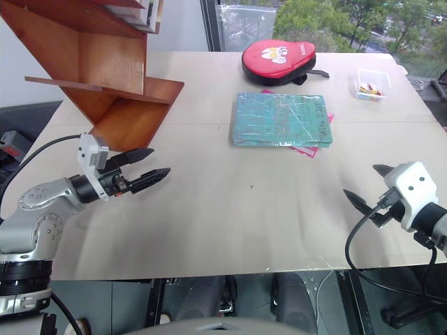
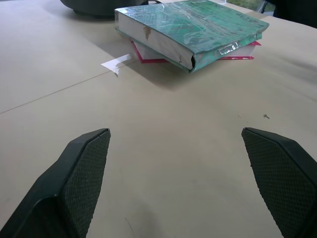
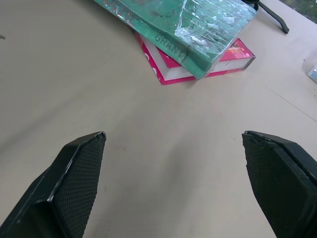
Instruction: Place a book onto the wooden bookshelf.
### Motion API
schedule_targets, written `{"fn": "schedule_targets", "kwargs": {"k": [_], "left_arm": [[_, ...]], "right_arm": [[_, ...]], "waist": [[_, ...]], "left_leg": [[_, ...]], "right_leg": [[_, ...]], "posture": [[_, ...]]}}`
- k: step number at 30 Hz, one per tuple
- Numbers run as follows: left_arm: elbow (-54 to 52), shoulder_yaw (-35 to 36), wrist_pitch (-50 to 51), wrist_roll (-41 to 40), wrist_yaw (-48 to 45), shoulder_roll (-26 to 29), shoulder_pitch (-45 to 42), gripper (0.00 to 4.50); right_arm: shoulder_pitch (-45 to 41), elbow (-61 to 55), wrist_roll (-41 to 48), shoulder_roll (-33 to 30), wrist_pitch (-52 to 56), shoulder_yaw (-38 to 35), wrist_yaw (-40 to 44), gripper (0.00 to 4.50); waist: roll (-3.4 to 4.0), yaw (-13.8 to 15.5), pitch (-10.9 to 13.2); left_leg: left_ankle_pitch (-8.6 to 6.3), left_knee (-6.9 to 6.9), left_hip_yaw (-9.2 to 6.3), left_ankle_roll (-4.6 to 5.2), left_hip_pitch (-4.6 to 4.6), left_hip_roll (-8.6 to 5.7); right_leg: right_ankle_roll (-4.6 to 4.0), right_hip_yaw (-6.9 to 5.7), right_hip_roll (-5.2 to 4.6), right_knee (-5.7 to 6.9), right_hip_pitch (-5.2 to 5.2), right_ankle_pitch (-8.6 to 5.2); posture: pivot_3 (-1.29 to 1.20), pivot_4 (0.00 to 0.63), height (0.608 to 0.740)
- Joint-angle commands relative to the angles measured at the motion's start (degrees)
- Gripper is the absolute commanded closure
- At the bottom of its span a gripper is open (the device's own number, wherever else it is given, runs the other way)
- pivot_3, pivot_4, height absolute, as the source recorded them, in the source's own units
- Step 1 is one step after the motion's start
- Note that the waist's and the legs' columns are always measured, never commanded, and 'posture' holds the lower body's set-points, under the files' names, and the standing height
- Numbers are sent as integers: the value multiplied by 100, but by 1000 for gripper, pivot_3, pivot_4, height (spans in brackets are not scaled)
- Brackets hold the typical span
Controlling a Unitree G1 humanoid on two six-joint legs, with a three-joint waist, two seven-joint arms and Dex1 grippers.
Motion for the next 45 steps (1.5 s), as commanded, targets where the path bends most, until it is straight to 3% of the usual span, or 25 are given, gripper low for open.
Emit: {"fn": "schedule_targets", "kwargs": {"k": [1,3,10,11,16,20,23,27,33,36,41,45], "left_arm": [[-265,164,-60,-127,-58,72,-82,12],[-439,116,-24,-257,-133,43,-148,0],[-962,7,-112,-599,-665,44,-156,0],[-1060,7,-98,-657,-738,57,-135,0],[-1321,-69,-43,-690,-774,66,-140,0],[-1367,-94,-33,-675,-683,25,-166,0],[-1381,-59,-52,-673,-617,3,-154,0],[-1426,25,-42,-707,-542,15,-81,0],[-1451,117,-70,-709,-501,32,65,0],[-1410,133,-85,-681,-515,35,134,0],[-1359,122,-30,-675,-400,-21,180,0],[-1393,31,68,-563,82,-237,223,0]], "right_arm": [[-189,-210,-102,-135,233,6,-250,244],[-545,-133,-146,-218,683,252,-507,728],[-2350,1479,-975,-275,899,1536,-1038,4124],[-2732,1903,-1187,-220,802,1793,-1133,4341],[-4429,4390,-2139,189,-154,2839,-1438,4341],[-5641,6606,-2568,615,-1328,3187,-1623,4341],[-6274,7868,-2470,1001,-2231,3173,-1234,4341],[-6564,8444,-2174,1325,-2767,3025,-441,4341],[-6217,7675,-1655,1624,-2700,2871,425,4341],[-5681,6554,-1342,1817,-2295,2888,641,4341],[-4925,4989,-1207,2006,-1620,2975,489,4341],[-4209,3926,-1240,1743,-1228,2831,284,4341]], "waist": [[0,0,0],[0,-11,0],[2,-19,1],[2,-19,1],[5,-72,3],[6,-119,7],[7,-151,8],[9,-194,9],[13,-189,11],[15,-177,11],[16,-169,12],[18,-145,11]], "left_leg": [[0,0,0,0,0,0],[0,0,2,0,0,0],[0,3,10,0,2,0],[0,3,11,0,-1,0],[1,3,20,0,-5,-1],[2,2,20,0,-6,-1],[2,-1,19,0,-11,0],[2,-3,20,-1,-10,1],[2,-4,17,-1,-10,2],[2,-4,13,-2,-6,3],[1,-4,12,-3,-8,2],[1,-2,12,-3,-8,-1]], "right_leg": [[0,0,0,0,0,0],[0,0,-1,0,0,1],[-17,3,1,3,-5,10],[-18,4,1,3,-8,10],[-18,8,5,2,-13,11],[-18,6,6,1,-12,11],[-18,3,4,-3,-13,12],[-18,4,6,-4,-13,12],[-18,1,1,-2,-12,13],[-19,0,1,2,-11,13],[-19,0,-3,3,-11,13],[-19,-1,-6,4,-11,13]], "posture": [[0,150,740],[0,150,740],[0,150,740],[0,150,740],[0,150,740],[0,150,740],[0,150,740],[0,150,740],[0,150,740],[0,150,740],[0,150,740],[0,150,740]]}}
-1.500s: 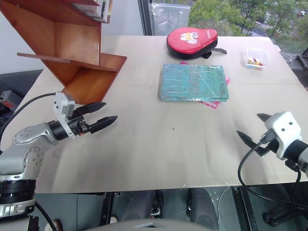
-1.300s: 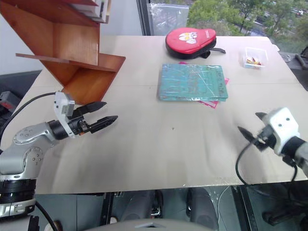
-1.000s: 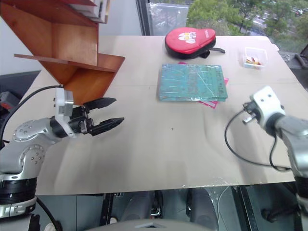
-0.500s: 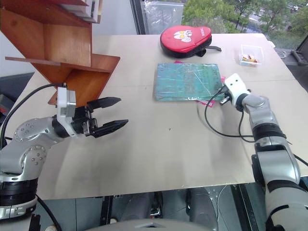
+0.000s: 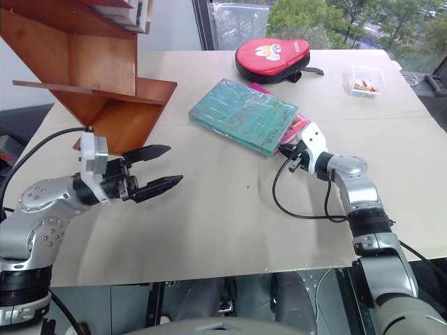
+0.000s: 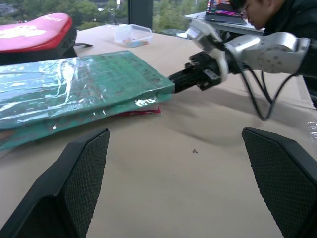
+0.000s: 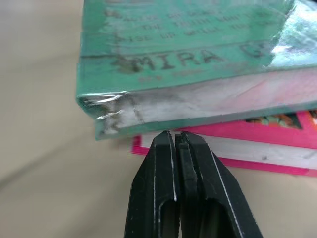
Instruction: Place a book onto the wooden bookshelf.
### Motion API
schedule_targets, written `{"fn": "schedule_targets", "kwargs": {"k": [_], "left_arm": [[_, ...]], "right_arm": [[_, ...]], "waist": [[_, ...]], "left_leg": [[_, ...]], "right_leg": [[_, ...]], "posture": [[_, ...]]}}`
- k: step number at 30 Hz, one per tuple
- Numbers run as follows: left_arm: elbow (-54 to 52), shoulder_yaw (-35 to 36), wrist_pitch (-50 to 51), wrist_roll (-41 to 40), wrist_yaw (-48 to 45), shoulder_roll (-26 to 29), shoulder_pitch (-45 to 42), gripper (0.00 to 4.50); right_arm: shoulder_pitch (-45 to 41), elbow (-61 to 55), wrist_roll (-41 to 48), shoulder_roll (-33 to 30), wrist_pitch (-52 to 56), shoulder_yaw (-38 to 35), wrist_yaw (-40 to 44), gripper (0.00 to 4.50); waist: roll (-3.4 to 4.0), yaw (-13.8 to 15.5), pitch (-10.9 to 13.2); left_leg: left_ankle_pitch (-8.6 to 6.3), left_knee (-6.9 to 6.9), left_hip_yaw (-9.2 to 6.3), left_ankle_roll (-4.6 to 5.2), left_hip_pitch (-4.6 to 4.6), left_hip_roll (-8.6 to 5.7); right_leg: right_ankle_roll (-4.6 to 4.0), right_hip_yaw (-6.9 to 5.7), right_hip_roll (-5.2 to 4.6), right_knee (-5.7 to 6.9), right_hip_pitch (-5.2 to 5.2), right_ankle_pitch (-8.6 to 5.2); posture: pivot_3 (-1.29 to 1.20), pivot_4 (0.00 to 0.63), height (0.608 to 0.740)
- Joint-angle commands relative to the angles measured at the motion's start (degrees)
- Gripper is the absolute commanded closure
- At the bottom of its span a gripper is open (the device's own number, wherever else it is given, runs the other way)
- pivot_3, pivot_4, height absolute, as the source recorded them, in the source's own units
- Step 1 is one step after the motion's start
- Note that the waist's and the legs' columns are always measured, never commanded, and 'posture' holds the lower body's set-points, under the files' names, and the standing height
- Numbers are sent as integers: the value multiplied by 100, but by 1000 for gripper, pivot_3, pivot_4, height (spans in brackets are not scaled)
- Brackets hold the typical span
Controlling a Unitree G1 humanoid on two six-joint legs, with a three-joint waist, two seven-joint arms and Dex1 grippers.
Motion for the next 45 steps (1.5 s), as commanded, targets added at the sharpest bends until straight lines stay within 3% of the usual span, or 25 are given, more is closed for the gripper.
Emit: {"fn": "schedule_targets", "kwargs": {"k": [1,4,9,12,16,21,26,30,31,35,37,38,41,45], "left_arm": [[-140,2,2,108,578,-261,13,0],[-117,-186,214,285,1335,-660,-83,0],[200,-269,1769,-125,2827,-1352,-693,0],[952,93,2605,-883,3818,-2345,-1436,0],[2346,541,2868,-1042,4946,-3368,-2271,0],[3977,1001,2088,-1090,5212,-4230,-3293,0],[5536,1387,1263,-1129,5018,-4601,-4172,0],[6134,1653,1044,-1267,4916,-4688,-4499,0],[6226,1735,1037,-1331,4892,-4697,-4551,530],[6372,1829,1190,-1399,4815,-4615,-4633,1834],[6400,1875,1246,-1421,4837,-4561,-4629,2823],[6392,1900,1272,-1445,4839,-4538,-4622,3033],[6326,1950,1390,-1520,4856,-4494,-4601,4422],[5759,1918,1956,-1785,4898,-4423,-4378,4422]], "right_arm": [[691,-1336,169,-415,469,-349,-134,4341],[1649,-2783,471,-805,941,-840,-218,3616],[2852,-5113,1043,-1188,1699,-1688,-520,1248],[3147,-6386,1631,-1290,2247,-2072,-740,64],[3199,-7163,1950,-1509,2862,-2101,-1060,64],[2990,-7465,2014,-1622,3168,-1950,-1463,64],[2955,-7601,2009,-1758,3341,-1820,-1631,64],[2991,-7690,2048,-1789,3440,-1748,-1744,64],[2994,-7711,2065,-1778,3460,-1737,-1779,0],[2945,-7768,2212,-1687,3522,-1757,-1927,0],[2893,-7780,2315,-1635,3538,-1802,-1996,0],[2872,-7779,2363,-1618,3537,-1833,-2020,0],[2824,-7768,2502,-1593,3528,-1914,-2079,0],[2732,-7735,2610,-1601,3518,-1911,-2189,0]], "waist": [[2,43,-1],[3,138,-1],[4,158,-1],[1,151,-4],[-30,158,-16],[-43,183,-13],[-47,233,-12],[-48,232,-12],[-48,232,-12],[-48,227,-12],[-48,226,-12],[-48,221,-12],[-48,214,-12],[-48,188,-12]], "left_leg": [[0,0,-3,0,0,-1],[0,-1,-19,0,-6,-4],[0,1,-19,0,-2,-6],[4,4,-25,-6,13,-2],[6,13,-43,-8,26,-1],[6,13,-44,-6,27,-7],[6,14,-53,-4,15,-14],[3,13,-58,0,8,-16],[3,12,-60,1,7,-16],[3,12,-64,1,4,-15],[3,13,-65,1,4,-15],[3,13,-65,0,5,-15],[3,13,-65,0,6,-14],[3,13,-65,0,6,-14]], "right_leg": [[0,-1,-2,0,1,0],[-1,0,-6,-5,6,-1],[3,-3,-3,-2,10,-1],[24,0,4,3,21,-13],[26,-4,5,8,43,-14],[9,-9,4,2,50,-4],[3,-41,2,-9,50,-2],[4,-46,2,-16,50,-3],[4,-47,2,-17,50,-3],[6,-51,1,-19,50,-3],[8,-52,-1,-18,50,-5],[8,-51,-1,-18,50,-5],[8,-52,0,-17,50,-5],[9,-51,-1,-17,50,-5]], "posture": [[0,150,740],[0,150,740],[0,150,740],[0,150,740],[0,150,740],[0,150,740],[0,150,740],[0,150,740],[0,150,740],[0,150,740],[0,150,740],[0,150,740],[0,150,740],[0,150,740]]}}
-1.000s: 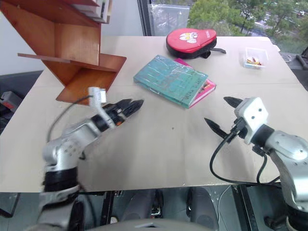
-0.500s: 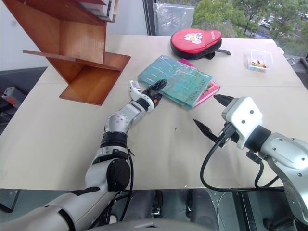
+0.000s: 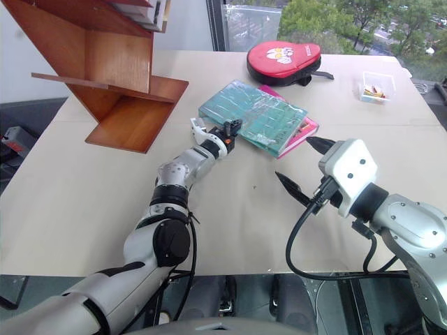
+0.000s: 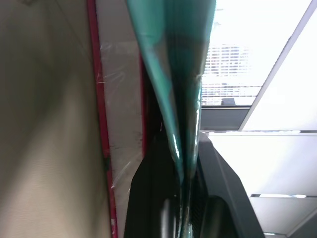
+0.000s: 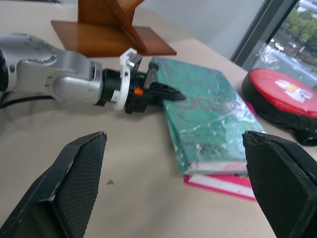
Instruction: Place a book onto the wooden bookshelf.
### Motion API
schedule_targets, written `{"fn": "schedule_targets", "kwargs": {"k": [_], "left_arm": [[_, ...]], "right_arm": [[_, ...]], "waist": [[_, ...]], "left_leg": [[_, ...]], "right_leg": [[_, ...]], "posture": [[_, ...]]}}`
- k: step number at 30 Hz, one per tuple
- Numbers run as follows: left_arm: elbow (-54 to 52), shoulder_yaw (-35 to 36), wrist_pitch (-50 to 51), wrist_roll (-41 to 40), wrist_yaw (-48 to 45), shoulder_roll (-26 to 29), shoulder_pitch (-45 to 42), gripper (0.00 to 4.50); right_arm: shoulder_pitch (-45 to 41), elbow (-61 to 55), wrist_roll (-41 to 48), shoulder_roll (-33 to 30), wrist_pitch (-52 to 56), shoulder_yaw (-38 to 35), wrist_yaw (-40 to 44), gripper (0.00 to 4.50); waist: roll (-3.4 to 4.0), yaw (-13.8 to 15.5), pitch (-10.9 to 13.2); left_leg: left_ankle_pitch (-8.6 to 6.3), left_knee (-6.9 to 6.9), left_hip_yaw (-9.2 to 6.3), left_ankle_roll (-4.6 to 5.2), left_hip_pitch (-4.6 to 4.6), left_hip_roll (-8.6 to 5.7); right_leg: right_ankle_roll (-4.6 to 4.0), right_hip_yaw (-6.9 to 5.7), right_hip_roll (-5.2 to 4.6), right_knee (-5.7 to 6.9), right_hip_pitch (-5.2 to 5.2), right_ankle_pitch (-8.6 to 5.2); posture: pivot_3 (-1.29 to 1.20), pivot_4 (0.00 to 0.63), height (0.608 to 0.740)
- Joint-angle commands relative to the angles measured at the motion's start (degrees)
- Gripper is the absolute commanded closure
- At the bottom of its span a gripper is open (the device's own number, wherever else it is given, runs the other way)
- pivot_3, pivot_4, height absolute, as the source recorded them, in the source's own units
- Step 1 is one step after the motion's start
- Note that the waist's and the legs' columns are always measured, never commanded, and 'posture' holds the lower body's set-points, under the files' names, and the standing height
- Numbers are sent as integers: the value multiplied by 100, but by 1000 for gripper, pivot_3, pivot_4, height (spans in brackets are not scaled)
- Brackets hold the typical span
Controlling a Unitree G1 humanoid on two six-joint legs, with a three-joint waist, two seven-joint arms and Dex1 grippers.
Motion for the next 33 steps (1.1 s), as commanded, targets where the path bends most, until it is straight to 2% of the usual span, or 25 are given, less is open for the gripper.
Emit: {"fn": "schedule_targets", "kwargs": {"k": [1,5,9,12,14,16,20,23,27,30,33], "left_arm": [[-701,4,687,-351,112,47,277,4422],[-2394,-209,1932,-1044,285,256,818,4422],[-4192,-965,2617,-1118,-122,1006,1221,4422],[-5719,-1557,2614,-911,-1024,2218,1171,4422],[-6425,-2040,1979,-235,-1917,3212,1324,4422],[-6820,-2442,704,740,-2887,3990,1633,4422],[-6673,-2457,-1106,1701,-4343,4964,1489,4422],[-6163,-2395,-2678,2395,-5293,5490,1056,4422],[-5407,-2434,-3623,2839,-6035,6086,476,4422],[-4465,-2579,-4489,3542,-6574,6772,259,4422],[-3131,-2842,-5641,4513,-6572,7344,3,4422]], "right_arm": [[-150,-157,125,8,-49,-172,-162,0],[-240,-98,308,65,-84,-266,-258,0],[-107,-33,643,93,-103,-649,-265,0],[127,92,1003,50,-144,-1289,-141,0],[83,238,1269,-51,-182,-1641,-124,0],[-20,395,1488,-154,-245,-1959,-134,0],[-149,859,1663,-308,-461,-2295,-7,0],[-196,1190,1472,-391,-716,-1973,253,0],[-477,1507,1341,-417,-951,-1581,385,0],[-731,1640,1336,-407,-1023,-1303,438,0],[-943,1745,1341,-408,-1093,-1092,538,0]], "waist": [[0,-34,0],[-3,-75,5],[-4,-56,8],[-14,-23,18],[-11,-42,19],[6,-61,15],[22,-31,12],[20,-32,14],[21,-46,13],[22,-61,17],[26,-72,22]], "left_leg": [[0,0,0,0,0,0],[0,-3,1,-1,0,4],[3,-3,-6,-8,-4,7],[3,-2,-8,-8,4,2],[3,-2,-10,-8,-3,-2],[2,-7,1,-9,2,-3],[3,-20,18,-13,21,6],[5,-18,15,-16,12,11],[4,-15,32,-10,5,9],[4,-17,38,-10,-2,12],[4,-20,57,-10,-8,14]], "right_leg": [[-1,0,0,0,0,0],[-4,7,2,-1,-2,2],[-6,19,4,7,-7,3],[-6,17,-1,6,2,3],[-7,11,-3,3,0,3],[-8,6,-1,4,-4,3],[-10,14,8,2,-2,1],[-1,11,16,0,-8,-6],[4,31,15,0,-20,-6],[-8,35,20,5,-34,1],[3,48,34,6,-53,-6]], "posture": [[0,150,740],[0,150,740],[0,150,740],[0,150,740],[0,150,740],[0,150,740],[0,150,740],[0,150,740],[0,150,740],[0,150,740],[0,150,740]]}}
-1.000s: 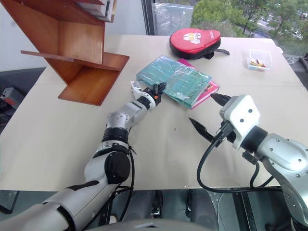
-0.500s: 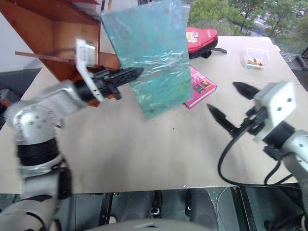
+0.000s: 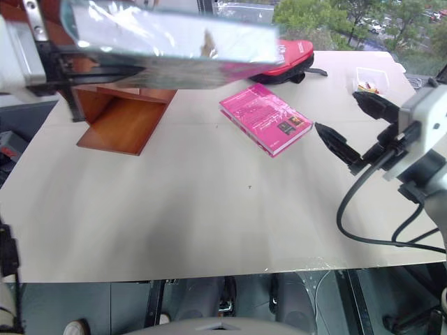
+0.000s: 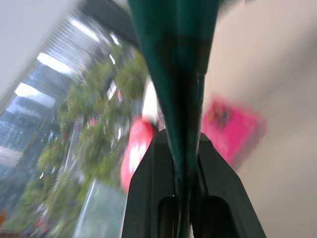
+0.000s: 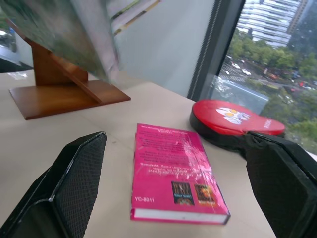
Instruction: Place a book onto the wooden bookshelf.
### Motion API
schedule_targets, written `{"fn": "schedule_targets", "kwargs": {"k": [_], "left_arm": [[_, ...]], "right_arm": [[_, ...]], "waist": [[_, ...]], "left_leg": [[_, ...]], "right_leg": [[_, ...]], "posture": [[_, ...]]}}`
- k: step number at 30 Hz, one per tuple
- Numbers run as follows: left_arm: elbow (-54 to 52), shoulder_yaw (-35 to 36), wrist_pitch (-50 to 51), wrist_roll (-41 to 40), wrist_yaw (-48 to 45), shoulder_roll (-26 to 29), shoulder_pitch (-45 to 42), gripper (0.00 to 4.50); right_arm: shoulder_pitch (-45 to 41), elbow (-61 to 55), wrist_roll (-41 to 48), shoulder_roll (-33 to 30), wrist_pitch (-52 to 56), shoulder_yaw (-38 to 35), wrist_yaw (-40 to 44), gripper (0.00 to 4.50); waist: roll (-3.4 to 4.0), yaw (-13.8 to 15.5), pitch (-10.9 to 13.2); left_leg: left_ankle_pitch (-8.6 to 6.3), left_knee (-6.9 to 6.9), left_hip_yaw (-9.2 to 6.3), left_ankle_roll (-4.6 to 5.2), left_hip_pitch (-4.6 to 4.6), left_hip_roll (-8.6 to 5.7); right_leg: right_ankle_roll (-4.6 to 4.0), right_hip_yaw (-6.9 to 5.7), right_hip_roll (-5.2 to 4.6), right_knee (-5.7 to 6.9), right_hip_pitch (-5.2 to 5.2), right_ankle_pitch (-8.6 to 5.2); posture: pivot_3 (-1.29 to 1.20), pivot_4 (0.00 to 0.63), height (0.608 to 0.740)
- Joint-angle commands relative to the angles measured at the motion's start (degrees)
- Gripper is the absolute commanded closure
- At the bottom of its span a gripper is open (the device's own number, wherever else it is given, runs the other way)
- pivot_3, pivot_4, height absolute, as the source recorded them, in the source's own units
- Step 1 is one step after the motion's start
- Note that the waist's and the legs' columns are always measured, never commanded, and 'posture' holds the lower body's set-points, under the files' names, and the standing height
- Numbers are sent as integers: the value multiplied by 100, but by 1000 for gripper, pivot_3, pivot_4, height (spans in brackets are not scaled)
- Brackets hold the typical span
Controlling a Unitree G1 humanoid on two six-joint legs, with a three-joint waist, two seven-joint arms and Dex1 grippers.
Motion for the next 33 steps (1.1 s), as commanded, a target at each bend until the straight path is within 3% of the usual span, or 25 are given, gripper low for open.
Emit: {"fn": "schedule_targets", "kwargs": {"k": [1,6,15,24,32,33], "left_arm": [[1303,-77,-1197,963,160,427,-488,4422],[3326,-673,-2918,2188,648,554,-1492,4422],[5850,-1383,-4114,3189,1177,152,-2557,4422],[6344,-1264,-4097,2742,1,163,-2488,4422],[6325,-1139,-3907,2668,-75,259,-2666,4422],[6329,-1129,-3877,2685,-23,284,-2671,3637]], "right_arm": [[-215,4,25,-66,-195,78,94,0],[-417,-6,50,-38,-224,292,91,0],[-824,-279,115,77,-364,933,298,0],[-1145,-494,191,2,-568,1033,521,0],[-1225,-273,-26,34,-764,1189,695,0],[-1214,-238,-55,34,-802,1198,734,0]], "waist": [[-1,19,2],[-15,70,7],[-23,69,7],[-19,49,4],[-19,34,4],[-19,33,4]], "left_leg": [[0,-2,4,0,0,1],[-10,5,2,17,-17,2],[-26,12,22,45,-11,-4],[-28,38,21,50,3,2],[-32,67,23,56,-10,2],[-32,67,23,56,-10,2]], "right_leg": [[6,3,3,-1,-2,-4],[11,-3,-6,-8,-3,-4],[23,2,-25,3,-2,-10],[24,5,-28,38,1,-10],[24,7,-31,43,1,-10],[24,7,-31,43,1,-10]], "posture": [[0,150,740],[0,150,740],[0,150,740],[0,150,740],[0,150,740],[0,150,740]]}}
